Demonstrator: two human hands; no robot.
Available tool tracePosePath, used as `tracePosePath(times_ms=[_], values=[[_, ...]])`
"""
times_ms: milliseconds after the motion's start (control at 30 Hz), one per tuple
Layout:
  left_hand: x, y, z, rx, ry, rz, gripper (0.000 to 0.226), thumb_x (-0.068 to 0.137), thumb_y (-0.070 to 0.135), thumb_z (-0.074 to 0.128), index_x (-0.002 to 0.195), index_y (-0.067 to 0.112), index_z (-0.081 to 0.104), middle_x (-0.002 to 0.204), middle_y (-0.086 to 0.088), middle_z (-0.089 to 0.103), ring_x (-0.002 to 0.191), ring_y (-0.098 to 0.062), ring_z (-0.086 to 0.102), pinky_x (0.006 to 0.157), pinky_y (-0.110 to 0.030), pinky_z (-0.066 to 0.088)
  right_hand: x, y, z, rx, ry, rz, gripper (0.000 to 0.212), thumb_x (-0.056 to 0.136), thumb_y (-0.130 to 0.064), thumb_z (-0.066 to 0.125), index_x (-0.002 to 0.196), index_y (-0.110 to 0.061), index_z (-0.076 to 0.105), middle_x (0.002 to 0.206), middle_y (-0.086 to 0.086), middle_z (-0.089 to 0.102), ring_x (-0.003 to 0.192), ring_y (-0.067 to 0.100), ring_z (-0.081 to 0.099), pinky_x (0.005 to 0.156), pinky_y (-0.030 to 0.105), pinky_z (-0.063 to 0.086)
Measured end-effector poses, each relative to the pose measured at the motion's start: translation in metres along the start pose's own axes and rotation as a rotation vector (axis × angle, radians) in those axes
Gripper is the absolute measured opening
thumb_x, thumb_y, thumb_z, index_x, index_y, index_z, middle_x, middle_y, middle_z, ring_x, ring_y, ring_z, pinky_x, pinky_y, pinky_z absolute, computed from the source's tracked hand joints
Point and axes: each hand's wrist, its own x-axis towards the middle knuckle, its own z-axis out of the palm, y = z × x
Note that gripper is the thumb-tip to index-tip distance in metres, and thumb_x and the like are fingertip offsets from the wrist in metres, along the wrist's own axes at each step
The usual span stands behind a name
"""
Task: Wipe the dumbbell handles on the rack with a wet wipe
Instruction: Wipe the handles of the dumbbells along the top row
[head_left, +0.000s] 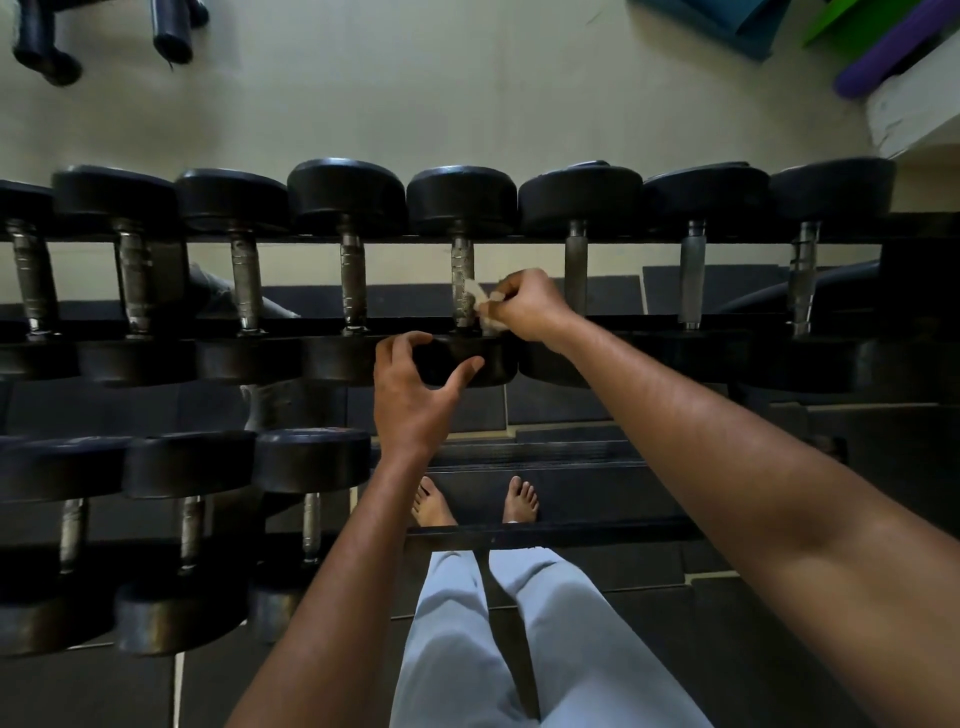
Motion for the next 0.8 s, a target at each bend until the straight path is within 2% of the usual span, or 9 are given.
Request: tracePosePath(times_ms=[67, 167, 233, 333, 400, 533, 633, 700, 800], values=[[0.000, 0.000, 0.000, -0.005, 0.000, -0.005, 0.067, 0.080, 0.062, 0.086, 0.130, 0.027, 0.058, 0.130, 0.008, 0.048, 0.111, -0.008, 0.056, 0.087, -0.013, 0.049, 0.002, 0.000, -0.002, 0.030, 0.023, -0.008, 0.013, 0.094, -0.023, 0.081, 0.103, -0.021, 0.073, 0.104, -0.002, 0.072, 0.097, 0.014, 0.070, 0.078, 0.028, 0.059], [0.000, -0.001, 0.000, -0.004, -0.006, -0.004, 0.067, 0.081, 0.062, 0.086, 0.130, 0.027, 0.057, 0.131, 0.007, 0.048, 0.111, -0.009, 0.057, 0.087, -0.012, 0.050, 0.001, -0.003, -0.003, -0.005, 0.007, -0.034, 0.014, 0.099, -0.019, 0.074, 0.112, -0.024, 0.072, 0.107, -0.004, 0.069, 0.095, 0.011, 0.067, 0.071, 0.022, 0.053], [0.000, -0.002, 0.000, -0.001, -0.008, -0.001, 0.068, 0.081, 0.062, 0.086, 0.131, 0.027, 0.057, 0.132, 0.008, 0.047, 0.112, -0.009, 0.057, 0.088, -0.015, 0.051, -0.003, -0.006, -0.006, -0.089, -0.080, -0.048, 0.013, 0.101, -0.023, 0.071, 0.111, -0.023, 0.078, 0.106, -0.005, 0.071, 0.095, 0.009, 0.066, 0.074, 0.022, 0.051], [0.000, -0.003, -0.001, 0.002, -0.008, 0.005, 0.068, 0.081, 0.061, 0.086, 0.131, 0.027, 0.057, 0.131, 0.007, 0.047, 0.112, -0.009, 0.057, 0.090, -0.019, 0.054, -0.008, -0.007, -0.013, -0.085, -0.244, -0.019, 0.021, 0.095, -0.023, 0.079, 0.115, -0.019, 0.079, 0.109, -0.003, 0.073, 0.102, 0.011, 0.067, 0.086, 0.028, 0.055], [0.000, -0.004, 0.000, 0.005, -0.004, 0.009, 0.067, 0.081, 0.062, 0.086, 0.131, 0.027, 0.057, 0.131, 0.007, 0.047, 0.112, -0.010, 0.057, 0.090, -0.020, 0.055, -0.009, -0.005, -0.015, -0.078, -0.268, -0.002, 0.025, 0.090, -0.026, 0.085, 0.113, -0.020, 0.080, 0.107, -0.004, 0.074, 0.102, 0.011, 0.067, 0.087, 0.029, 0.056], [-0.001, -0.004, 0.001, -0.014, -0.006, 0.008, 0.068, 0.082, 0.062, 0.085, 0.133, 0.026, 0.056, 0.134, 0.005, 0.047, 0.114, -0.010, 0.056, 0.092, -0.020, 0.055, -0.001, 0.000, 0.000, -0.134, -0.129, 0.036, 0.027, 0.085, -0.033, 0.089, 0.106, -0.018, 0.081, 0.100, -0.004, 0.074, 0.096, 0.010, 0.068, 0.071, 0.024, 0.051], [-0.001, -0.005, 0.001, -0.013, -0.007, 0.011, 0.068, 0.083, 0.062, 0.085, 0.133, 0.026, 0.056, 0.134, 0.006, 0.047, 0.115, -0.009, 0.056, 0.092, -0.018, 0.054, 0.010, 0.002, 0.012, -0.009, -0.006, 0.088, 0.033, 0.084, -0.030, 0.090, 0.111, -0.016, 0.077, 0.105, -0.004, 0.072, 0.097, 0.010, 0.066, 0.068, 0.019, 0.046], [-0.001, -0.005, 0.001, -0.013, -0.009, 0.008, 0.067, 0.082, 0.062, 0.085, 0.131, 0.027, 0.056, 0.133, 0.008, 0.046, 0.114, -0.008, 0.055, 0.091, -0.016, 0.051, 0.019, -0.003, 0.016, 0.220, 0.107, 0.161, 0.036, 0.084, -0.032, 0.090, 0.112, -0.017, 0.073, 0.105, -0.005, 0.071, 0.096, 0.009, 0.067, 0.072, 0.021, 0.052], [-0.001, -0.006, 0.002, -0.008, -0.013, 0.003, 0.067, 0.082, 0.061, 0.086, 0.131, 0.028, 0.056, 0.132, 0.009, 0.045, 0.113, -0.008, 0.055, 0.091, -0.016, 0.051, 0.035, -0.018, 0.018, 0.451, 0.230, 0.179, 0.023, 0.084, -0.035, 0.090, 0.097, -0.026, 0.074, 0.099, -0.006, 0.077, 0.096, 0.014, 0.074, 0.088, 0.038, 0.064]])
